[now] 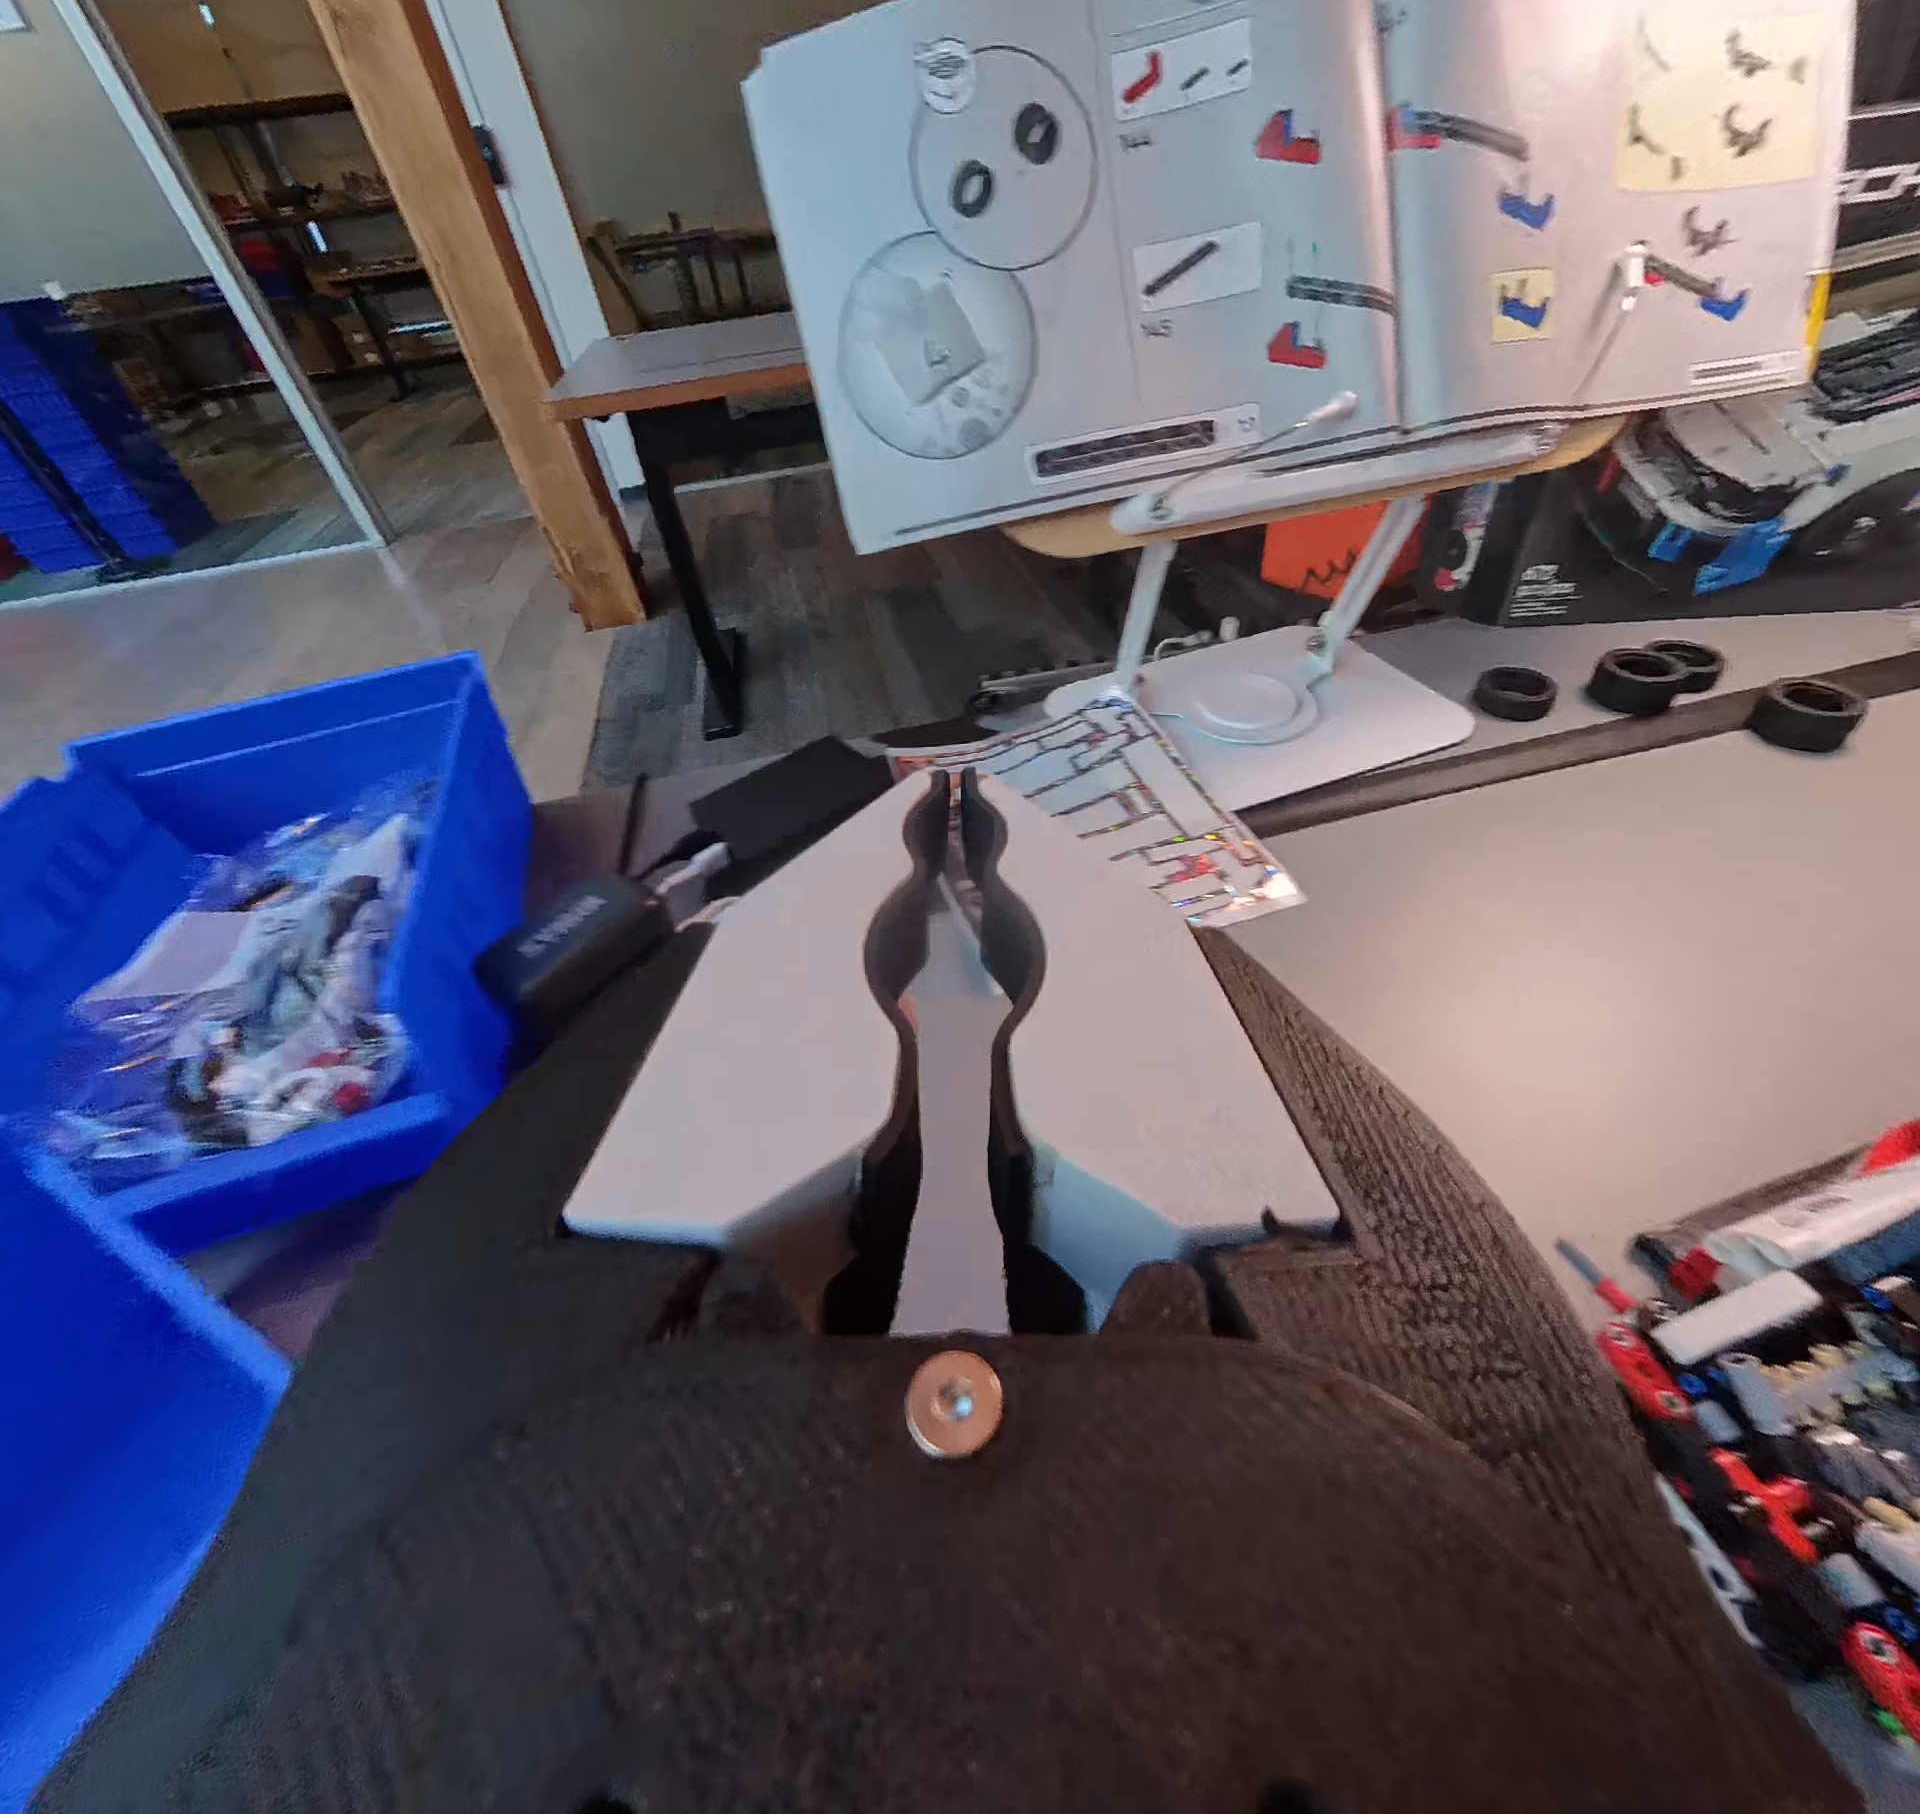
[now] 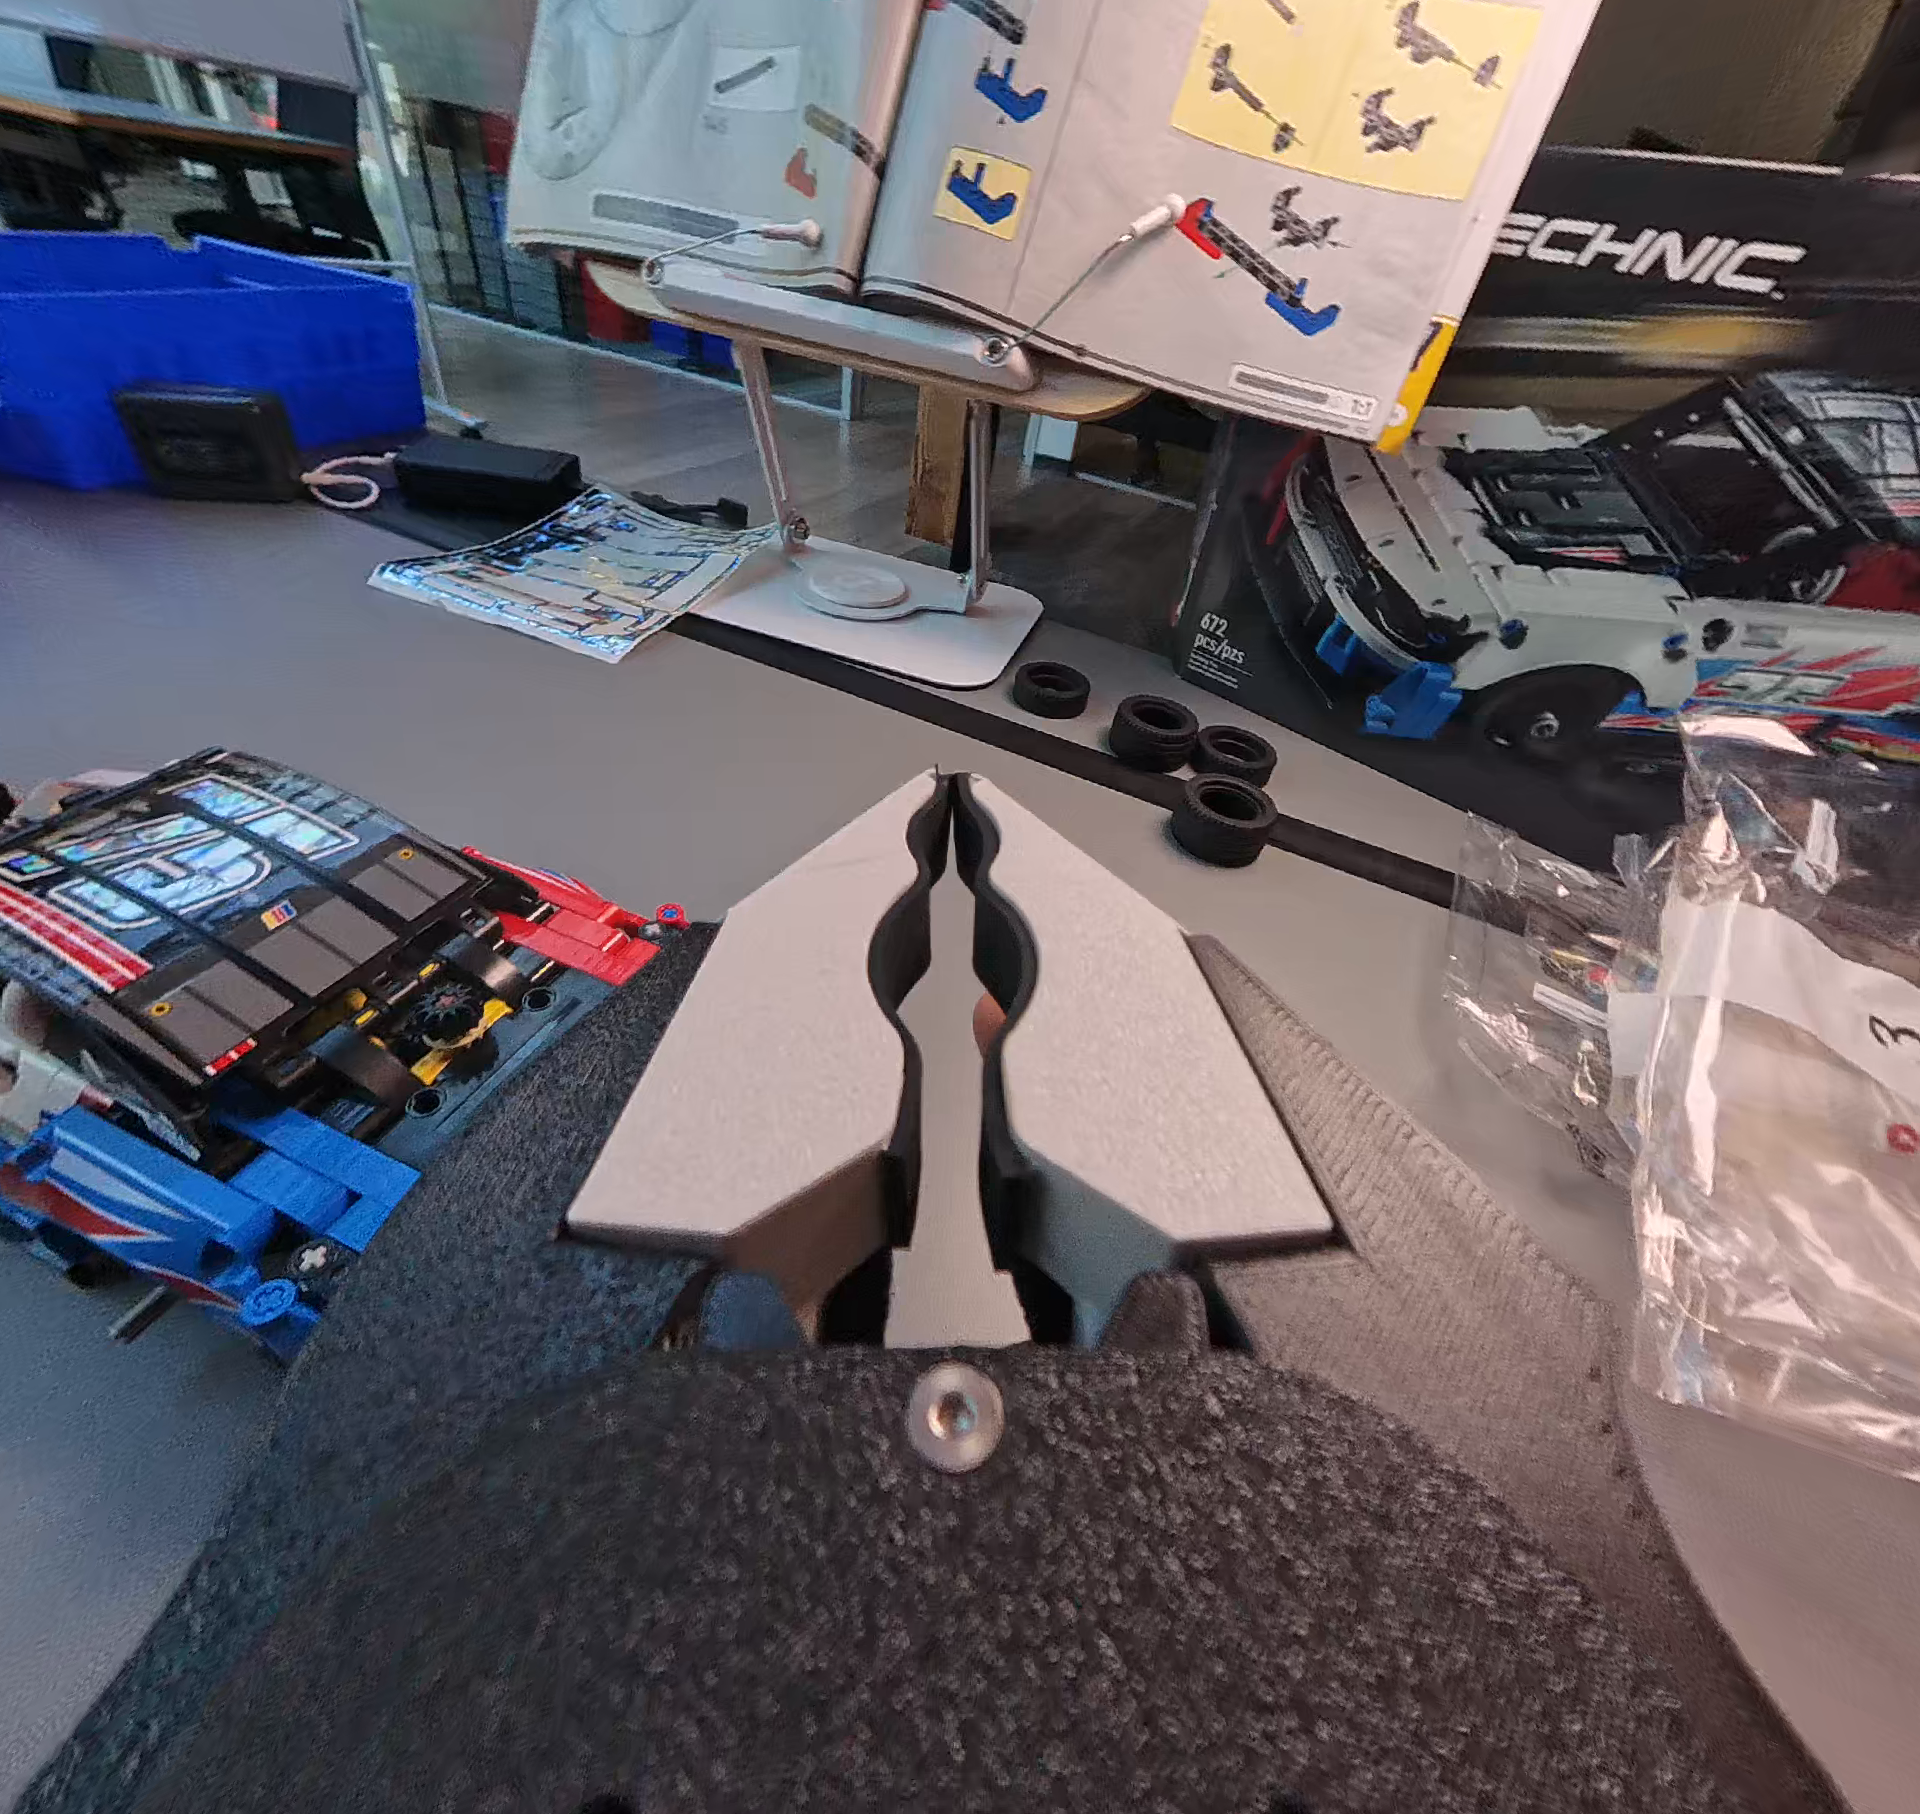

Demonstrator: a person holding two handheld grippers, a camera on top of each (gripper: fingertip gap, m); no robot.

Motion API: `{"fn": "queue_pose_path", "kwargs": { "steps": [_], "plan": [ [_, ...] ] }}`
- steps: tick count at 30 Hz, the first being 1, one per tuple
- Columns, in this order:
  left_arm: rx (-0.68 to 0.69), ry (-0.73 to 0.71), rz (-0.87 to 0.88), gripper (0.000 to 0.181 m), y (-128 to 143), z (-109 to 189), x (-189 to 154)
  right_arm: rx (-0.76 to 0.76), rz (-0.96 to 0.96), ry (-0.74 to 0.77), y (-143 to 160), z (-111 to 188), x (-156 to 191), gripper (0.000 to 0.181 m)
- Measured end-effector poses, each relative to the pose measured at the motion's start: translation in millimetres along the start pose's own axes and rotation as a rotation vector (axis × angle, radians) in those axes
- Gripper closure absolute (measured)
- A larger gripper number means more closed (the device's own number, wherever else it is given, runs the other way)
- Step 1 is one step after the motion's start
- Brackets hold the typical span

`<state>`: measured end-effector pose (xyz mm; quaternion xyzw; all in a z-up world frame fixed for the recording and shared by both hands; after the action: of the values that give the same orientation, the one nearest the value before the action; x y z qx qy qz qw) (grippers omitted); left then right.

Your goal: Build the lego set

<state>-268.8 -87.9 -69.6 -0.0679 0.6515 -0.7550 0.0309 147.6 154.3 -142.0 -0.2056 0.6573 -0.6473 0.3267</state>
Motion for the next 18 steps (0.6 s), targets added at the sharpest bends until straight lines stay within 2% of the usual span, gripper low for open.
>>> {"fn": "queue_pose_path", "kwargs": {
  "steps": [4,7,10,12,18],
  "plan": [
    [0.126,-0.119,0.032,0.170,-33,14,95,-0.020,0.050,-0.031,3,1,6,0.181],
    [0.342,-0.126,0.065,0.155,-33,5,168,-0.019,0.018,-0.060,4,0,6,0.181],
    [0.613,-0.140,0.029,0.148,-4,-15,228,0.001,-0.009,-0.079,10,-2,5,0.181],
    [0.754,-0.143,0.044,0.144,23,-30,255,0.018,-0.036,-0.088,13,-4,6,0.181],
    [1.007,-0.099,0.154,0.134,77,-81,289,0.029,-0.044,-0.043,20,-6,1,0.181]
  ]
}}
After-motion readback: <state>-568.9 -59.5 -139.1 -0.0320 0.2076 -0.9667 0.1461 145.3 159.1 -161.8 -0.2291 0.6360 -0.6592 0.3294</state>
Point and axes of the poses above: each gripper's, where its closed fingertips meet, z back along the fingers, y out of its underside, x = y × z across the jaws, the point moved 9 cm from there along z, back along the fingers, and after that the axes turned 15 degrees about y, right-handed, at the moved point
